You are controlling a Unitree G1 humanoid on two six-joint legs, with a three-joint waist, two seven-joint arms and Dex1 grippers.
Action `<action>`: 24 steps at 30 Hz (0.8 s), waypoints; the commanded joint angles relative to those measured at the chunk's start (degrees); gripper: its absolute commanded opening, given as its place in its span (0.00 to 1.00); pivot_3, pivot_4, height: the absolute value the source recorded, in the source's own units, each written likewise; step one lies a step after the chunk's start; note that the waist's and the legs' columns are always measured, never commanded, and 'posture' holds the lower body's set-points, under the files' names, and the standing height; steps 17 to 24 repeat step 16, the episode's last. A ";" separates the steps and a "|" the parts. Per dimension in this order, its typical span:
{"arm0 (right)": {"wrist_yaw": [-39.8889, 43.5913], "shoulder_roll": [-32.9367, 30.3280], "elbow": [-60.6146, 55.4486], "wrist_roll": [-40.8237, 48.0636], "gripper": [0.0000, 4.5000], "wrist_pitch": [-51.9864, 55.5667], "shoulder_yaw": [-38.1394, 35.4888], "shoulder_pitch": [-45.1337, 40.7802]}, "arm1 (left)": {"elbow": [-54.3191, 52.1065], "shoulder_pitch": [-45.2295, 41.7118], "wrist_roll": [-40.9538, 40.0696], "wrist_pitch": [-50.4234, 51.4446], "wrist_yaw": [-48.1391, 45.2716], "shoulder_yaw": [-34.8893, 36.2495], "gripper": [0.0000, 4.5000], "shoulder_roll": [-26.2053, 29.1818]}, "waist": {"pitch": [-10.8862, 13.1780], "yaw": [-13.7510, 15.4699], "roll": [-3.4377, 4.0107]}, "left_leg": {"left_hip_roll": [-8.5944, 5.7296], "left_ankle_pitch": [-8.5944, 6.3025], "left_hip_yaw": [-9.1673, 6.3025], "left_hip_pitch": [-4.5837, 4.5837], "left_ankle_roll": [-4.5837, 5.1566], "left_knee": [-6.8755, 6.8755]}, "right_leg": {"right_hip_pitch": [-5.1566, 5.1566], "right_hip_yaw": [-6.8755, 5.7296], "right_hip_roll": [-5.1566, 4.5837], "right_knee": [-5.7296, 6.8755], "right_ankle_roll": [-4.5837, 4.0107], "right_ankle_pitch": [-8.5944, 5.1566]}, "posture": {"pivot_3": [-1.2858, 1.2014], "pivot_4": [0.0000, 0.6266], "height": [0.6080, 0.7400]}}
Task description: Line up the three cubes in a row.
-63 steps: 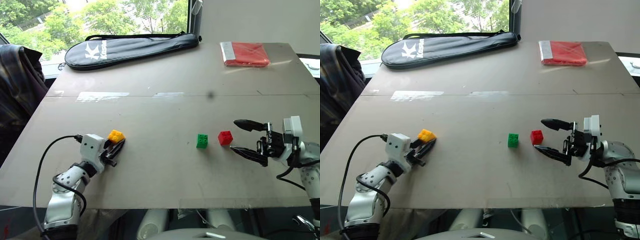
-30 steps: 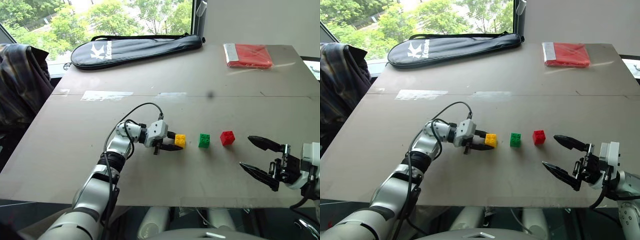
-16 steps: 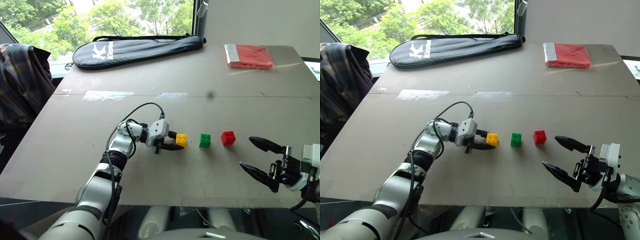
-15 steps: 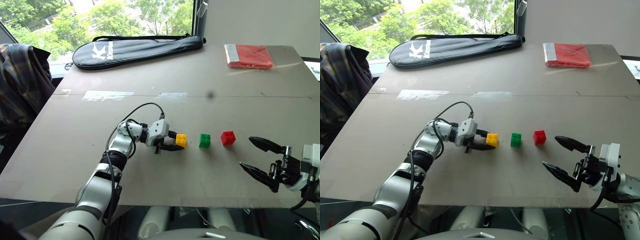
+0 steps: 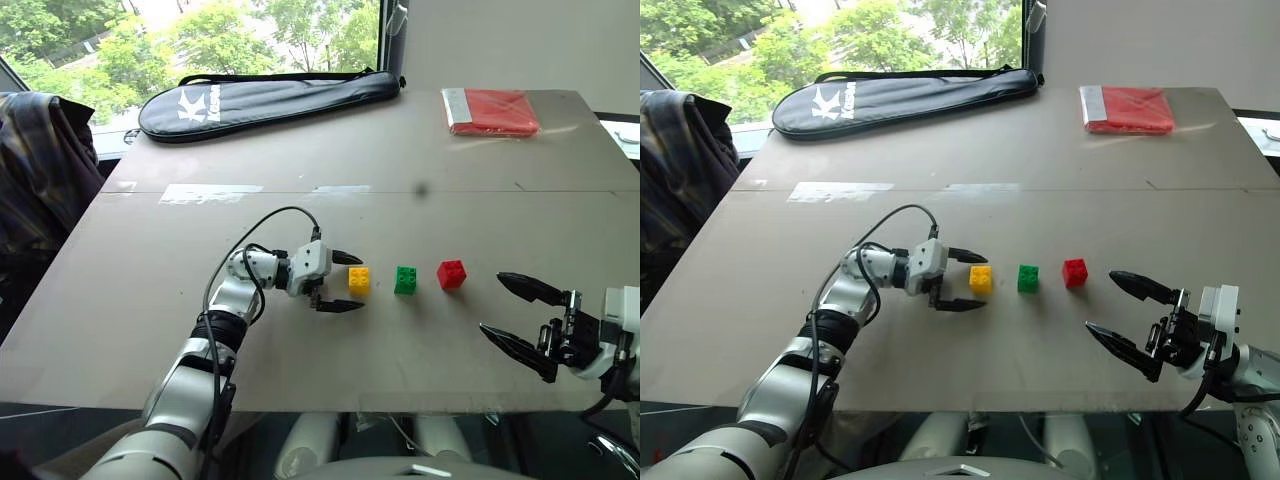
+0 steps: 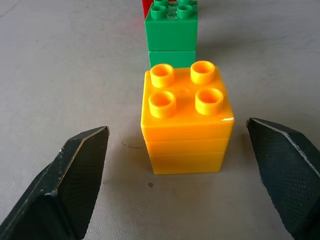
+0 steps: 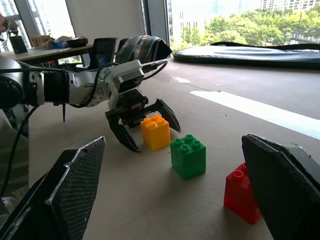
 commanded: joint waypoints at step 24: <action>5.29 -1.36 16.68 -6.49 1.00 -7.40 -0.02 -3.29 | -52.19 44.43 -9.99 29.46 23.46 14.19 1.00 10.57 | -0.03 0.48 0.10 | 0.07 -0.01 0.14 0.02 -0.03 -0.51 | -0.15 0.39 -0.10 -0.22 -0.07 -0.02 | 0.52 0.24 0.79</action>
